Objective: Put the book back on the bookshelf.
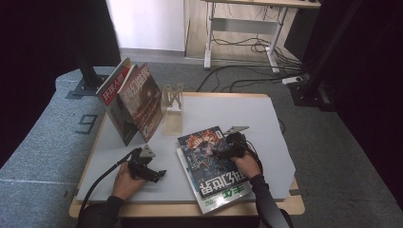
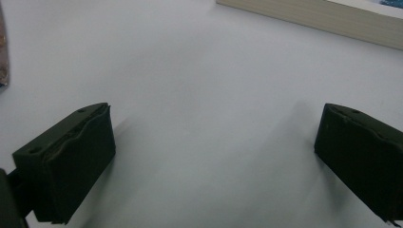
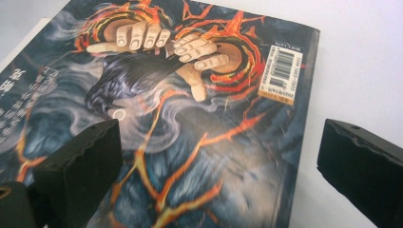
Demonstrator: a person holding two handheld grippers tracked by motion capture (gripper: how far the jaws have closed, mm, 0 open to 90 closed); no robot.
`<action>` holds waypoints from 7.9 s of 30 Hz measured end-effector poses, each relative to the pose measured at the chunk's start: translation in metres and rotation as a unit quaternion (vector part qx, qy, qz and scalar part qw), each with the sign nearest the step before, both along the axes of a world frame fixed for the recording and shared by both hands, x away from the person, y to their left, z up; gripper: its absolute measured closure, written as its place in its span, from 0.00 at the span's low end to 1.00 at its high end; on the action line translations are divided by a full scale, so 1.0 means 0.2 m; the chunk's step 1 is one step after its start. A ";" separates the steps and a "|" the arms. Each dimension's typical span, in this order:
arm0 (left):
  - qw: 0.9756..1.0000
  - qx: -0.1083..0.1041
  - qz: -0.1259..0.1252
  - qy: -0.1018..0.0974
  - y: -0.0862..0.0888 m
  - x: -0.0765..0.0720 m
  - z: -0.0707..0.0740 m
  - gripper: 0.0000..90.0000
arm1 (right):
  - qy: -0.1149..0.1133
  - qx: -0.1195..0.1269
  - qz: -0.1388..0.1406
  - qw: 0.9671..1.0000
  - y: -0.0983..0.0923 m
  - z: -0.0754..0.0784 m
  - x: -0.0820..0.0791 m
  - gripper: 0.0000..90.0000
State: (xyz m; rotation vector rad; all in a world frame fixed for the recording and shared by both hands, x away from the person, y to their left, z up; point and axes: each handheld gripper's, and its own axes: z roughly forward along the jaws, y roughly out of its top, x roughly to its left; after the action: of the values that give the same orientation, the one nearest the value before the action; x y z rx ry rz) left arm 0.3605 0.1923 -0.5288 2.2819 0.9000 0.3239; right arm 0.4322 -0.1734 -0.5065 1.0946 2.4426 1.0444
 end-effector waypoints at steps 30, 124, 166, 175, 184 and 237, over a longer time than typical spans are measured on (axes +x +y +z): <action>1.000 0.000 0.000 0.000 0.00 0.00 0.00 0.00 | -0.008 0.006 0.039 0.999 0.08 -0.02 -0.04 0.01; 1.000 0.002 0.000 0.000 0.00 0.00 0.00 0.00 | -0.006 -0.011 -0.028 1.000 -0.39 -0.06 -0.57 0.00; 0.996 -0.017 -0.074 0.036 -0.18 0.06 0.07 0.03 | -0.019 -0.021 -0.086 0.996 -0.42 -0.05 -0.27 0.00; 0.996 0.013 -0.077 0.030 -0.23 -0.04 0.07 0.00 | -0.017 -0.019 -0.092 0.995 -0.43 -0.06 -0.23 0.00; 0.996 0.020 -0.084 0.034 -0.27 -0.14 0.07 0.00 | -0.017 -0.019 -0.105 0.994 -0.44 -0.06 -0.17 0.00; 0.996 -0.016 -0.073 0.038 -0.27 -0.10 0.10 0.07 | 0.005 0.026 -0.004 1.000 -0.19 -0.06 -0.35 0.00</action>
State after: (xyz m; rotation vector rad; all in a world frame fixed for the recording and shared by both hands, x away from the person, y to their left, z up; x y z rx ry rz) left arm 0.3411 0.1376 -0.5093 2.3271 0.7655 0.1583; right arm 0.3629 -0.2105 -0.5178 1.1268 2.4299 1.1100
